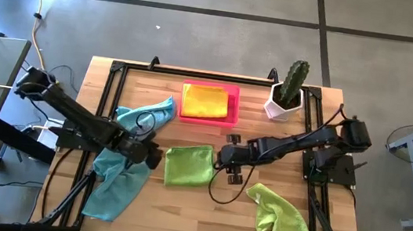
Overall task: Fold microfiber towels
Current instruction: Stack the folded green microfiber cloth on top of the folded yellow microfiber cloth
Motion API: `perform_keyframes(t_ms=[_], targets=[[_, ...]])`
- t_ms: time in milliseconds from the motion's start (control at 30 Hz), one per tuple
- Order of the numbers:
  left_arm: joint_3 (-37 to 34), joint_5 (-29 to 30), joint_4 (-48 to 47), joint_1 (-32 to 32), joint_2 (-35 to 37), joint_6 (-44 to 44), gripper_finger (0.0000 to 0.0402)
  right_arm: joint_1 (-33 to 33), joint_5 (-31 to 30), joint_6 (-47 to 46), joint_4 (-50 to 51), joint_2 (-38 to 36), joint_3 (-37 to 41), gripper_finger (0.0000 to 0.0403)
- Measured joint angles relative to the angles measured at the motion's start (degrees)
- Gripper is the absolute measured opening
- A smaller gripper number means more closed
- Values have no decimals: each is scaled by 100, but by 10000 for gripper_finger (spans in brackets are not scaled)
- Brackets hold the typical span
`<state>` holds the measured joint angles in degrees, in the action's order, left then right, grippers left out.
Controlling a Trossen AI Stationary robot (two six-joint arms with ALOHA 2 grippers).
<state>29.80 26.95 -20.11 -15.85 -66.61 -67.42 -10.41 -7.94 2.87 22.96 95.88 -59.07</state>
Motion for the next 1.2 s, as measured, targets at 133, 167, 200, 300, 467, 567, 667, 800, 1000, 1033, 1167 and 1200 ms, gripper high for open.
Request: perform_keyframes(t_ms=[133, 167, 200, 300, 467, 567, 667, 800, 1000, 1033, 1167, 1200], targets=[[-106, -253, 811, 151, -463, -337, 202, -16, 6, 33, -54, 55, -44, 165], [-80, -343, 1028, 177, -655, -398, 208, -22, 4, 42, -34, 44, -44, 165], [-80, -430, 1046, 216, -791, -459, 214, -22, 5, 46, -87, 44, -44, 165], [-44, -602, 1160, 284, -1191, -691, 224, -27, 5, 53, -47, 33, -42, 165], [-50, -728, 1295, 285, -1682, -1126, 225, -27, 10, 75, 8, 41, -42, 165], [-46, -711, 1637, 288, -1906, -1171, 225, -27, 11, 108, 34, 50, -42, 165], [-48, -724, 2017, 292, -2028, -1176, 225, -27, 13, 166, -8, 50, -42, 165], [-46, -716, 2174, 299, -2048, -1150, 225, -27, 17, 199, -15, 50, -42, 165], [-50, -600, 2155, 372, -2056, -1154, 211, -27, 19, 208, -16, 50, -42, 165], [-50, -600, 2140, 391, -2056, -1154, 204, -27, 20, 208, -15, 50, -42, 165], [-50, -578, 2120, 443, -2143, -1146, 154, -27, 21, 206, -13, 50, -42, 165], [-50, -576, 2120, 454, -2179, -1094, 136, -27, 21, 206, -13, 50, -42, 165]])
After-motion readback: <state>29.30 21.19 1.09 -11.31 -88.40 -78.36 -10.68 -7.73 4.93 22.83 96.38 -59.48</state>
